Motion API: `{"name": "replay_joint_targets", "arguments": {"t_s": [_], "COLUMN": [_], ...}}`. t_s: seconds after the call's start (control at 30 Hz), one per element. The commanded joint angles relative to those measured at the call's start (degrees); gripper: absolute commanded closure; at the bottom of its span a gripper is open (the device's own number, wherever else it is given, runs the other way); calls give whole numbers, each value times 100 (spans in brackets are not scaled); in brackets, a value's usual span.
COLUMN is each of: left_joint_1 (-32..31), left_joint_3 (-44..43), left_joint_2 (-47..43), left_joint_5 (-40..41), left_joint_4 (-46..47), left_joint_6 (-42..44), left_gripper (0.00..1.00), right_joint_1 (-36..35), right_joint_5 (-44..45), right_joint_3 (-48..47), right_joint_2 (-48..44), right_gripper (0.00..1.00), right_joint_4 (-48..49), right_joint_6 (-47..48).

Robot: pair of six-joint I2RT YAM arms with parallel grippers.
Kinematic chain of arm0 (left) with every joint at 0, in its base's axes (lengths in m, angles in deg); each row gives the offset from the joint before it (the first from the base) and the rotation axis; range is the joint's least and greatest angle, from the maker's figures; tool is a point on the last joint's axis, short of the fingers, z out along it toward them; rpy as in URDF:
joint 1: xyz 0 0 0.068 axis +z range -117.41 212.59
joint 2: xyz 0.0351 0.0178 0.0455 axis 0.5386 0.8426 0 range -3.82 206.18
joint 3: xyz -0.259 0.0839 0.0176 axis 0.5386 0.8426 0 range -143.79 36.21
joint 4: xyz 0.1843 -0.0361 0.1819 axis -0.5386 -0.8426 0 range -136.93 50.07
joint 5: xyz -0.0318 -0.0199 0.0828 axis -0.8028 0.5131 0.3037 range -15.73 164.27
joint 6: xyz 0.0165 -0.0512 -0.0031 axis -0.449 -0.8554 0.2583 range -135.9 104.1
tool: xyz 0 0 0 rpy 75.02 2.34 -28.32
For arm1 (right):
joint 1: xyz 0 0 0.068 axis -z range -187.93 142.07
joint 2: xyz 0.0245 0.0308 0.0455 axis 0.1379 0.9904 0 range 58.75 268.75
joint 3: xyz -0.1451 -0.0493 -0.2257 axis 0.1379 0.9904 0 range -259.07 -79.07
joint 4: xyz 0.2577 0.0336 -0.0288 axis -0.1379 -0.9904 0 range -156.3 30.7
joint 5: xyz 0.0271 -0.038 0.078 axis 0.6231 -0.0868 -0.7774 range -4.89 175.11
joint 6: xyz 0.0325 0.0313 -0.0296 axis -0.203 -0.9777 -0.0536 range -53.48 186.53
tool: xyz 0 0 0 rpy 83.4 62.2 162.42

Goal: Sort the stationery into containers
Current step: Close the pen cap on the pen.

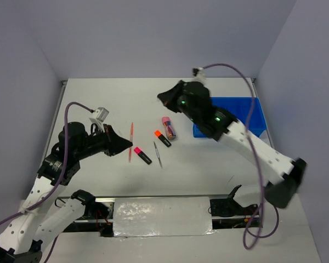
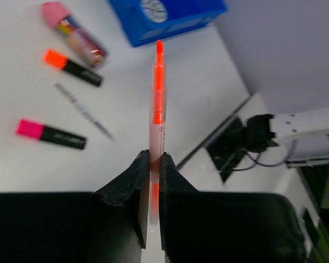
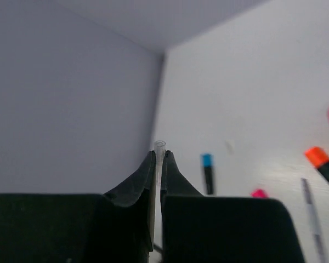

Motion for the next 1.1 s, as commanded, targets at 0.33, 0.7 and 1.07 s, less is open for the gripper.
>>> {"name": "replay_joint_targets", "arguments": {"t_s": [0.33, 0.7, 1.07], "left_joint_1": [-13, -13, -13], "left_joint_3": [346, 337, 214], "left_joint_2": [487, 760, 1129], "left_joint_5": [-2496, -2356, -2321], "left_joint_4": [3207, 2882, 3304], "left_joint_6": [-1113, -823, -1008], "left_gripper": [100, 100, 100], "right_joint_1": [-89, -80, -89], "right_joint_5": [-1046, -1644, -1900], "right_joint_3": [1879, 1773, 1853], "right_joint_2": [-1599, -1563, -1607], "right_gripper": [100, 100, 100], "right_joint_4": [2856, 2936, 2927], "right_joint_6": [-1171, -758, -538]}}
